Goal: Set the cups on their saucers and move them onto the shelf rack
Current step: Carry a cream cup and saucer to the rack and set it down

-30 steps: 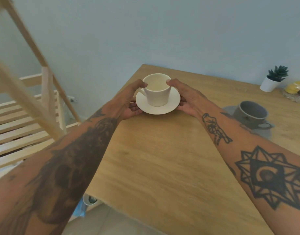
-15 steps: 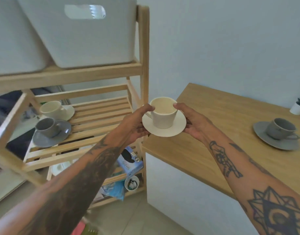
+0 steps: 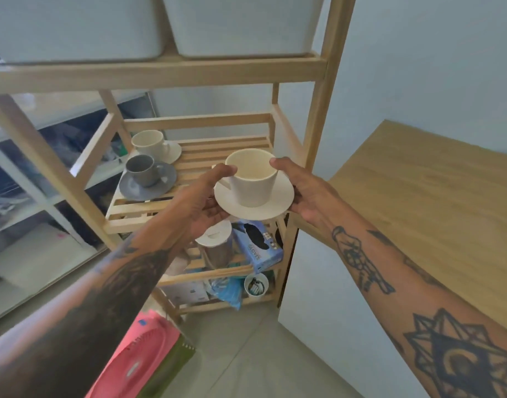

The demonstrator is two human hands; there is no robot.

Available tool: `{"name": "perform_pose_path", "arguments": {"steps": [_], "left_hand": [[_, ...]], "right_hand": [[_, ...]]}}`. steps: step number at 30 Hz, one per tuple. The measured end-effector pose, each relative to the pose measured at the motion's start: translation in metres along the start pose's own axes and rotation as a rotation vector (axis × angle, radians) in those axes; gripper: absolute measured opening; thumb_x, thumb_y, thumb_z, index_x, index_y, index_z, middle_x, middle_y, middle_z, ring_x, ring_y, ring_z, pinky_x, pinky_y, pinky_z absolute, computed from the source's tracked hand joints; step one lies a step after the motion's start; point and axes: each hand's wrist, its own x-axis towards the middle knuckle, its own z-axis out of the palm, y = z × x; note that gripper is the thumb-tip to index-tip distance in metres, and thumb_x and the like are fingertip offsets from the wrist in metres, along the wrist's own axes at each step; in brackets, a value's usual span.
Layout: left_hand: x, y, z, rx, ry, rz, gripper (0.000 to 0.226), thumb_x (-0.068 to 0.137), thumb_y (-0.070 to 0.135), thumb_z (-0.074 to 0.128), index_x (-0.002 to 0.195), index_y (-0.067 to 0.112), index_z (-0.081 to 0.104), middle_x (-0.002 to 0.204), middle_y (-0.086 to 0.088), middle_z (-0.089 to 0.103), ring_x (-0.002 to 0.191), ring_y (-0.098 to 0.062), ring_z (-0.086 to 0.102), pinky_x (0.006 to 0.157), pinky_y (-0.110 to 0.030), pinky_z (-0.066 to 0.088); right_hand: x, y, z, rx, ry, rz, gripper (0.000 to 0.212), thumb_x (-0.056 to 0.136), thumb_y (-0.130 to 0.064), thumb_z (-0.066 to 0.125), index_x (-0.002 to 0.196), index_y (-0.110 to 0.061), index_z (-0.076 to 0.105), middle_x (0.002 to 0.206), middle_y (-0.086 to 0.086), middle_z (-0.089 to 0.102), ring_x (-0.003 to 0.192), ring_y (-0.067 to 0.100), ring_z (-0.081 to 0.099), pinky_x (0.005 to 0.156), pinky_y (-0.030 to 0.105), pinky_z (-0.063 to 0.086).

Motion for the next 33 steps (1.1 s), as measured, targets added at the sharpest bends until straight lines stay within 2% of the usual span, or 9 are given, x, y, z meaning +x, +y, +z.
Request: {"name": "perform_pose_path", "arguments": {"steps": [3, 10, 12, 16, 22, 24, 26, 29, 33], "left_hand": [[0.027, -0.001, -0.012, -0.008, 0.02, 0.024, 0.038, 0.079, 0.025, 0.085, 0.104, 0.01, 0.061, 0.101, -0.017, 0.072, 0.09, -0.029, 0.072, 0.083, -0.039, 0.063], [0.13, 0.0, -0.021, -0.047, 0.075, 0.054, 0.032, 0.076, 0.025, 0.086, 0.094, 0.014, 0.063, 0.093, -0.015, 0.07, 0.083, -0.028, 0.072, 0.084, -0.041, 0.065], [0.164, 0.0, -0.021, -0.045, 0.089, 0.048, 0.034, 0.076, 0.027, 0.086, 0.095, 0.014, 0.061, 0.098, -0.016, 0.069, 0.084, -0.028, 0.071, 0.081, -0.04, 0.065], [0.217, 0.004, -0.016, -0.021, 0.122, 0.061, 0.034, 0.077, 0.031, 0.086, 0.092, 0.014, 0.061, 0.091, -0.014, 0.069, 0.075, -0.024, 0.069, 0.063, -0.032, 0.063], [0.261, 0.016, -0.004, -0.023, 0.201, 0.069, 0.034, 0.078, 0.031, 0.085, 0.089, 0.012, 0.06, 0.083, -0.01, 0.069, 0.051, -0.018, 0.069, 0.043, -0.024, 0.055], [0.271, 0.021, -0.001, 0.014, 0.27, 0.076, 0.036, 0.074, 0.034, 0.087, 0.086, 0.013, 0.061, 0.079, -0.006, 0.065, 0.053, -0.016, 0.061, 0.042, -0.02, 0.049], [0.281, 0.024, 0.0, 0.022, 0.302, 0.077, 0.035, 0.074, 0.036, 0.087, 0.083, 0.014, 0.061, 0.076, -0.004, 0.063, 0.055, -0.015, 0.058, 0.042, -0.02, 0.047], [0.293, 0.025, 0.0, 0.033, 0.303, 0.088, 0.038, 0.074, 0.038, 0.088, 0.084, 0.014, 0.06, 0.082, -0.005, 0.067, 0.063, -0.017, 0.064, 0.049, -0.025, 0.049], [0.3, 0.026, -0.002, 0.071, 0.287, 0.126, 0.043, 0.076, 0.045, 0.087, 0.083, 0.014, 0.058, 0.083, -0.003, 0.068, 0.071, -0.018, 0.069, 0.055, -0.027, 0.052]], "right_hand": [[0.031, 0.007, 0.019, -0.012, -0.013, -0.007, 0.046, 0.069, -0.037, 0.092, 0.104, -0.018, 0.069, 0.108, 0.009, 0.075, 0.098, 0.027, 0.075, 0.083, 0.043, 0.065], [0.125, 0.02, 0.055, -0.028, 0.013, -0.038, 0.042, 0.068, -0.042, 0.091, 0.093, -0.018, 0.068, 0.096, 0.007, 0.077, 0.087, 0.025, 0.077, 0.083, 0.042, 0.067], [0.152, 0.02, 0.063, -0.039, 0.037, -0.037, 0.047, 0.069, -0.044, 0.091, 0.097, -0.015, 0.068, 0.098, 0.007, 0.076, 0.088, 0.026, 0.076, 0.084, 0.042, 0.066], [0.197, 0.019, 0.078, -0.065, 0.08, -0.027, 0.084, 0.069, -0.052, 0.089, 0.135, -0.005, 0.063, 0.129, 0.013, 0.071, 0.116, 0.034, 0.07, 0.105, 0.05, 0.057], [0.236, 0.01, 0.092, -0.125, 0.082, -0.031, 0.091, 0.075, -0.06, 0.081, 0.145, -0.01, 0.054, 0.137, 0.005, 0.06, 0.114, 0.024, 0.059, 0.093, 0.039, 0.05], [0.245, 0.01, 0.095, -0.153, 0.083, -0.029, 0.092, 0.074, -0.063, 0.079, 0.146, -0.012, 0.054, 0.137, 0.004, 0.06, 0.117, 0.025, 0.058, 0.09, 0.038, 0.046], [0.256, 0.01, 0.098, -0.168, 0.079, -0.031, 0.094, 0.071, -0.065, 0.079, 0.144, -0.012, 0.056, 0.138, 0.008, 0.064, 0.121, 0.029, 0.062, 0.097, 0.038, 0.052], [0.27, 0.009, 0.103, -0.228, 0.111, -0.051, 0.095, 0.066, -0.071, 0.075, 0.138, -0.012, 0.06, 0.13, 0.01, 0.068, 0.114, 0.032, 0.068, 0.102, 0.046, 0.058], [0.279, 0.009, 0.105, -0.325, 0.131, -0.096, 0.083, 0.068, -0.076, 0.067, 0.122, -0.012, 0.063, 0.126, 0.009, 0.07, 0.11, 0.031, 0.069, 0.101, 0.046, 0.057]]}}
